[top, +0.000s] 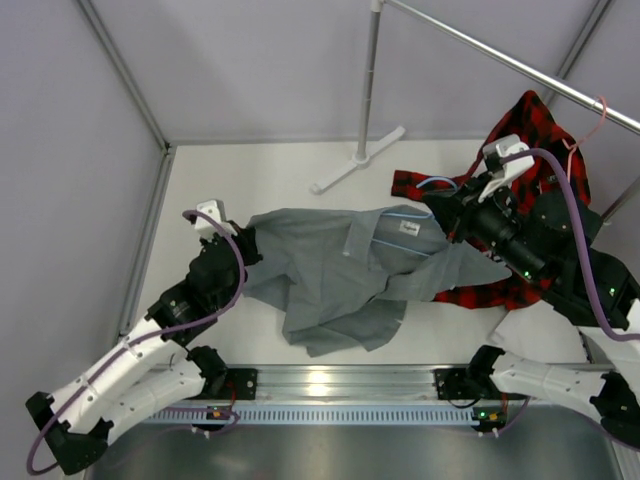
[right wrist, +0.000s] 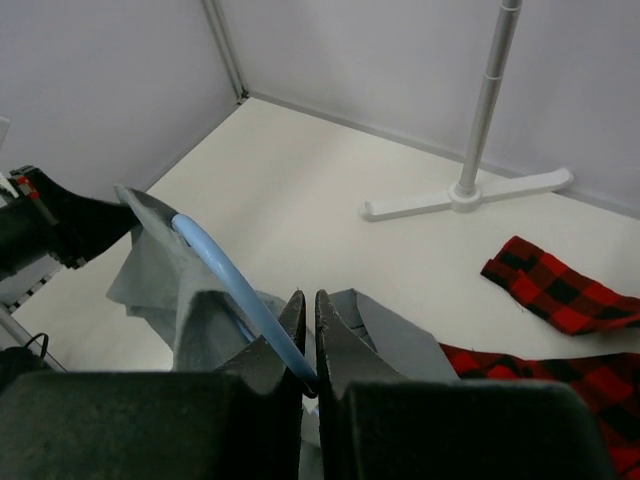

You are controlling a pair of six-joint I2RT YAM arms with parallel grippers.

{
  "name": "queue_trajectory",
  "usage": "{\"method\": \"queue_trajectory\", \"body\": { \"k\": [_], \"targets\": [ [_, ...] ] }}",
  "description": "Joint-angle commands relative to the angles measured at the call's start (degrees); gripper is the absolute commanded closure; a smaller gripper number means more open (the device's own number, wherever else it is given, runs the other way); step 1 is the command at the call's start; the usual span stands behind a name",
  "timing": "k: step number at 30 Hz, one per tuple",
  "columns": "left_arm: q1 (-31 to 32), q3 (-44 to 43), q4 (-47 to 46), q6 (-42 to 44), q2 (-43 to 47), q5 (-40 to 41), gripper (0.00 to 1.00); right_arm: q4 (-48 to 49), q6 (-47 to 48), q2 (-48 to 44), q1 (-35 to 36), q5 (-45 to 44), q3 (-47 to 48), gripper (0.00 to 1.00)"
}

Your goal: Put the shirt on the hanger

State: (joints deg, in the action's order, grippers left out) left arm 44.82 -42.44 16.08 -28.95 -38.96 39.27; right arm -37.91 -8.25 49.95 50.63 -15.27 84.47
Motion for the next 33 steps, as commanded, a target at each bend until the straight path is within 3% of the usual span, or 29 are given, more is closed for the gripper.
{"method": "queue_trajectory", "body": {
  "k": [1, 3, 7, 10, 13, 16, 18, 21, 22, 23, 24, 25, 29, 33],
  "targets": [
    [-3.3, -2.5, 2.9, -4.2, -1.7, 7.4, 1.00, 1.5, -1.4, -0.8, 0.6, -2.0, 4.6, 1.00],
    [-4.6, -2.9, 1.5, -3.6, -2.2, 4.3, 1.00, 1.5, -1.8, 0.5, 0.6, -0.5, 5.4, 1.00],
    [-6.1, -5.3, 2.0, -1.0, -3.7, 5.4, 1.00, 0.6, -1.9, 4.1, 0.6, 0.8, 10.5, 1.00],
    [-10.6, -10.6, 1.4, 4.3, -5.6, 1.4, 1.00, -2.2, -1.9, 8.9, 0.6, 3.4, 17.0, 1.00],
    [-14.1, -20.6, -1.6, 14.0, -10.0, -3.4, 0.96, -7.0, -1.9, 16.7, 0.6, 9.2, 34.3, 1.00],
    [-14.7, -36.5, 0.2, 23.6, -18.5, -0.7, 0.94, -6.7, -2.7, 21.8, 0.6, 12.0, 43.8, 1.00],
    [-15.2, -49.5, 2.1, 28.7, -25.2, -1.4, 0.96, -6.3, -2.6, 24.4, 0.5, 12.9, 47.8, 1.00],
    [-15.4, -60.0, 5.4, 32.5, -30.4, -3.5, 0.95, -4.2, -2.8, 25.2, 0.6, 14.8, 49.0, 1.00],
    [-15.4, -60.7, 6.7, 32.6, -30.6, -4.5, 0.87, -3.2, -2.9, 24.9, 0.6, 14.8, 46.2, 1.00],
    [-15.4, -60.6, 7.2, 32.6, -30.5, -8.0, 0.69, -2.8, -2.8, 23.7, 0.6, 13.5, 44.2, 1.00],
    [-15.4, -58.7, 8.0, 32.4, -29.3, -9.7, 0.44, -2.7, -2.8, 23.1, 0.6, 12.0, 39.7, 1.00],
    [-15.4, -57.3, 10.4, 31.6, -28.5, -11.0, 0.03, -2.5, -3.1, 21.3, 0.7, 9.8, 37.0, 1.00],
    [-15.4, -46.4, 11.7, 26.2, -18.0, -14.2, 0.02, -1.9, -5.5, 16.7, 0.7, -5.2, 25.2, 1.00],
    [-15.4, -38.1, 8.5, 25.0, -10.1, -27.3, 0.02, 0.6, -6.1, 12.9, 0.7, -5.5, 14.7, 1.00]
  ]
}}
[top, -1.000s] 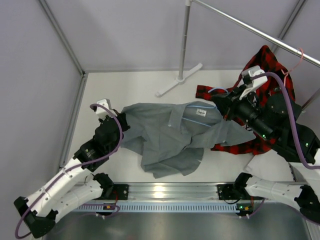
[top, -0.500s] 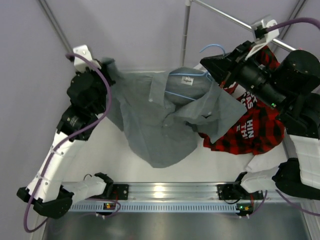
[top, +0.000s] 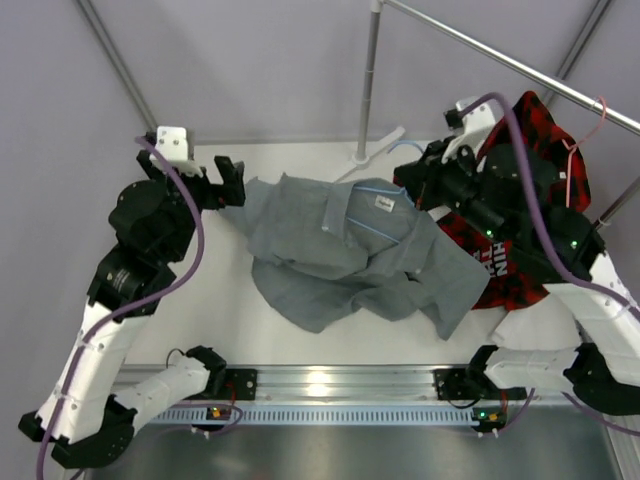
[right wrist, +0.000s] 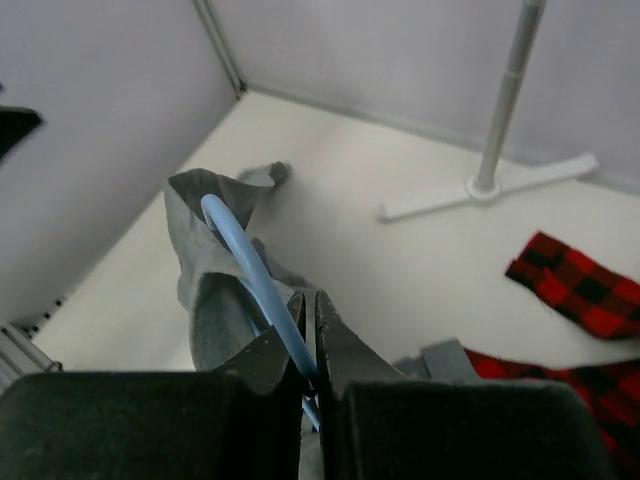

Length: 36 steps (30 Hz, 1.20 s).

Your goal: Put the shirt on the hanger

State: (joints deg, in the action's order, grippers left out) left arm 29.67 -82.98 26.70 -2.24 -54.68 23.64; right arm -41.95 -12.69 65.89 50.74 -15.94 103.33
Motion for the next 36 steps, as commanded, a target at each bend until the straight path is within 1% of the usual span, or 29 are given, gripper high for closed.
{"method": "queue_trajectory", "body": {
  "k": [1, 2, 3, 4, 6, 7, 8, 9, 11, 12, 13, 14, 16, 17, 20, 21, 26, 27, 29, 32, 33, 36],
  "targets": [
    [-0.2, 3.2, -2.3, -1.6, 5.8, -14.5, 0.02, 5.4, -1.7, -4.9, 0.6, -4.2, -5.9, 1.00],
    [-0.2, 2.9, -2.4, -0.2, 4.9, -17.7, 0.02, 6.2, -1.7, -5.8, 0.6, -3.4, -7.4, 1.00],
    [-0.3, 2.6, -2.4, 0.4, 4.1, -25.8, 0.03, 7.6, -1.8, -6.6, 0.6, -2.9, -10.5, 1.00],
    [-0.2, 1.9, -2.4, 1.8, 3.2, -31.1, 0.03, 8.1, -1.7, -8.5, 0.6, -1.3, -12.0, 1.00],
    [-0.2, 1.2, -2.4, 4.8, -0.5, -43.7, 0.02, 8.6, -1.5, -9.9, 0.6, -0.8, -15.4, 1.00],
    [-0.3, 0.8, -2.4, 5.3, -1.8, -57.1, 0.02, 8.6, -1.5, -10.5, 0.6, -0.8, -16.4, 1.00],
    [-0.1, 0.3, -2.4, 6.8, -5.1, -63.9, 0.02, 8.7, -1.4, -11.9, 0.6, -0.6, -17.4, 1.00],
    [-0.1, -0.7, -2.4, 7.8, -6.8, -70.0, 0.02, 8.7, -1.2, -12.5, 0.6, -0.5, -19.1, 1.00],
    [1.7, -1.9, -2.4, 10.0, -10.8, -77.3, 0.05, 8.8, -1.2, -14.5, 0.6, 0.7, -20.4, 1.00],
    [2.6, -1.9, -2.4, 11.1, -11.7, -77.3, 0.06, 8.7, -1.2, -15.0, 0.6, 1.0, -21.5, 1.00],
    [3.5, -2.0, -2.4, 12.5, -12.5, -77.2, 0.15, 8.7, -1.1, -15.5, 0.6, 1.2, -21.9, 1.00],
    [4.8, -1.9, -2.5, 15.7, -13.7, -77.7, 0.18, 8.7, -0.8, -16.3, 0.6, 1.8, -22.2, 1.00],
    [6.0, -2.1, -2.5, 18.0, -14.8, -77.3, 0.21, 8.6, -0.3, -17.2, 0.6, 2.4, -22.6, 1.00],
    [6.0, -2.4, -2.5, 19.3, -16.2, -78.6, 0.28, 8.6, -0.1, -17.5, 0.6, 3.3, -22.6, 1.00],
    [6.0, -3.1, -2.3, 21.0, -18.3, -82.3, 0.34, 8.4, 0.4, -17.7, 0.6, 4.8, -22.6, 1.00],
    [6.0, -3.1, -2.3, 21.2, -18.7, -84.7, 0.34, 8.0, 0.6, -17.7, 0.6, 5.0, -22.6, 1.00],
    [6.9, -1.6, -2.3, 21.8, -21.9, -86.9, 0.35, 8.0, 0.9, -17.4, 0.6, 7.2, -22.4, 1.00],
    [7.2, -1.5, -2.3, 21.8, -22.5, -87.6, 0.38, 8.0, 0.9, -17.2, 0.6, 7.9, -22.0, 1.00],
    [8.7, -1.1, -2.4, 22.4, -23.5, -87.0, 0.41, 8.0, 0.8, -16.8, 0.7, 9.5, -21.8, 1.00],
    [12.0, -1.0, -2.3, 23.5, -24.2, -83.3, 0.48, 8.3, 0.6, -16.2, 0.5, 10.8, -21.3, 1.00],
    [12.6, -1.1, -2.3, 23.9, -24.3, -82.6, 0.49, 8.3, 0.6, -16.1, 0.6, 11.1, -21.3, 1.00],
    [13.5, -1.5, -2.1, 24.9, -24.6, -80.8, 0.56, 8.9, 0.4, -16.0, 0.6, 11.9, -21.9, 1.00]
  ]
}}
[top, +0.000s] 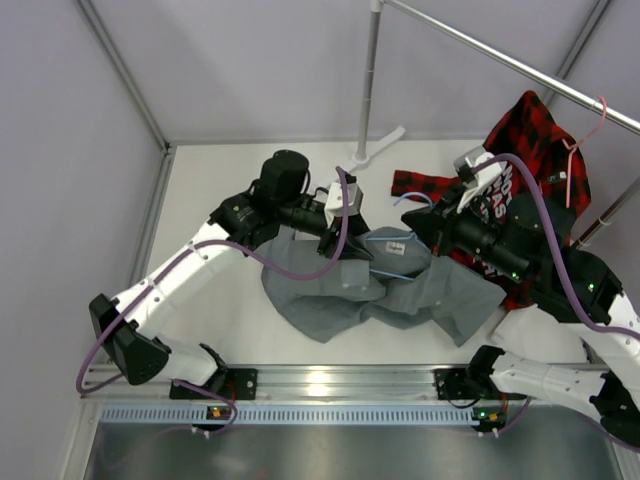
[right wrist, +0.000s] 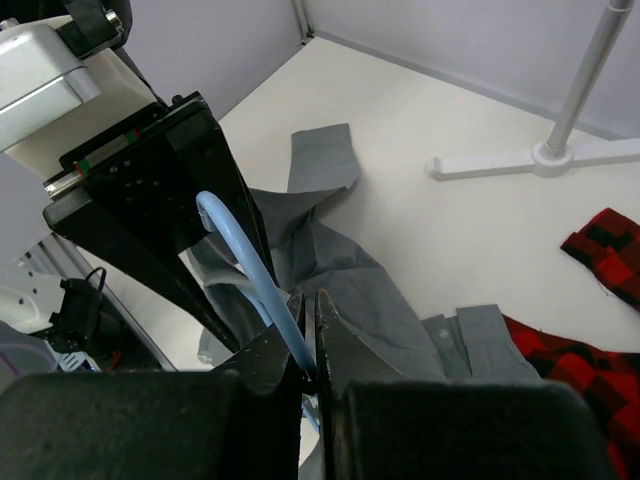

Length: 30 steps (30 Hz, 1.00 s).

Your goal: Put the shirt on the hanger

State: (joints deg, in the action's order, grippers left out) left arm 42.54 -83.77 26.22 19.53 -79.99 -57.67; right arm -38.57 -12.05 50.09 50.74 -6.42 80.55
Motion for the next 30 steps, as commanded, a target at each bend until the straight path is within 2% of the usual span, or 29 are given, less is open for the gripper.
{"method": "queue_trajectory", "body": {
  "k": [1, 4, 5, 6, 7, 13, 18, 21, 26, 28, 30],
  "targets": [
    [0.6, -0.8, -1.7, 3.3, 0.5, 1.3, 0.59, 5.8, -0.4, -0.3, 0.7, 2.5, 0.7, 1.00],
    [0.7, -1.2, -1.7, 2.8, -0.2, 1.8, 0.62, 7.0, -1.0, -0.3, 0.6, 3.9, -0.3, 1.00],
    [0.7, -1.4, -1.7, 2.6, -0.3, 1.6, 0.66, 7.4, -1.0, -0.3, 0.6, 4.5, -0.7, 1.00],
    [0.8, -1.4, -1.7, 2.5, -0.4, 1.7, 0.89, 7.8, -1.1, -0.3, 0.7, 4.7, -0.9, 1.00],
    [0.9, -1.4, -1.7, 1.8, -0.5, 2.5, 1.00, 8.1, -1.1, -0.3, 0.6, 4.7, -1.1, 1.00],
    [0.9, -0.3, -1.7, 1.7, 0.6, 2.6, 1.00, 8.2, -1.2, -0.1, 0.6, 4.7, -1.1, 1.00],
    [1.1, -2.2, -1.7, 0.1, -0.3, -1.6, 0.86, 10.2, -2.4, 0.9, 0.6, 6.0, -2.2, 1.00],
    [1.7, -2.5, -1.7, 0.1, -0.7, -1.1, 0.78, 11.0, -2.8, 1.1, 0.6, 6.0, -2.8, 1.00],
    [1.8, -1.8, -1.7, 0.2, -0.3, -0.6, 0.75, 11.6, -3.2, 1.2, 0.6, 6.0, -2.6, 1.00],
    [1.8, -1.8, -1.8, 0.3, -0.5, -1.2, 0.79, 11.8, -3.3, 1.7, 0.6, 6.0, -2.4, 1.00],
    [1.8, -1.5, -1.8, 0.4, -0.4, -1.2, 0.92, 12.0, -3.3, 2.0, 0.6, 6.0, -2.5, 1.00]
  ]
}}
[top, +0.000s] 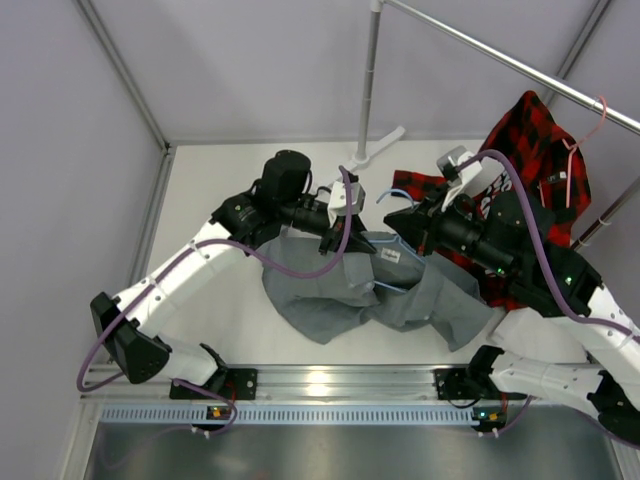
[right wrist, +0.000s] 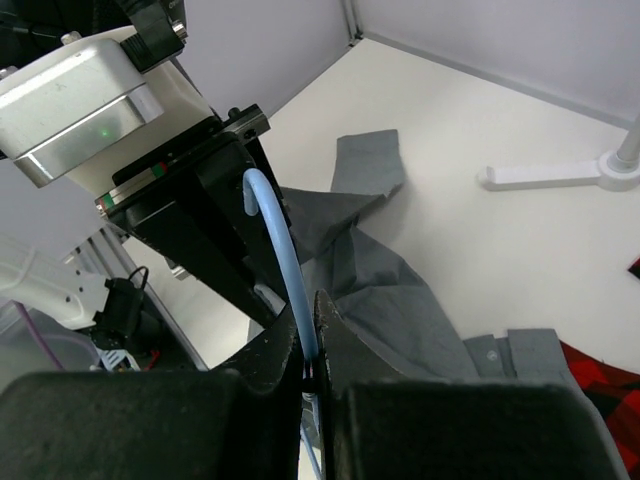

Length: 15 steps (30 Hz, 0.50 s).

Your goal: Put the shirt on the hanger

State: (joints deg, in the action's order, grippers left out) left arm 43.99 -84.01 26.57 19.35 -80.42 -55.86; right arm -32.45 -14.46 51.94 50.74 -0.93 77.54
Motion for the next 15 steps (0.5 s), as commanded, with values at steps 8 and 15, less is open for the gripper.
{"method": "queue_trajectory", "body": {
  "k": [8, 15],
  "targets": [
    [0.3, -0.9, 1.1, 4.1, 1.8, -0.3, 1.00, 4.2, 1.5, -3.5, 0.6, -0.9, -0.9, 0.53],
    [0.3, -2.8, 5.8, 5.9, 4.3, -3.0, 1.00, -18.7, 12.5, -15.6, 0.6, 9.2, -1.6, 0.16]
  ]
}}
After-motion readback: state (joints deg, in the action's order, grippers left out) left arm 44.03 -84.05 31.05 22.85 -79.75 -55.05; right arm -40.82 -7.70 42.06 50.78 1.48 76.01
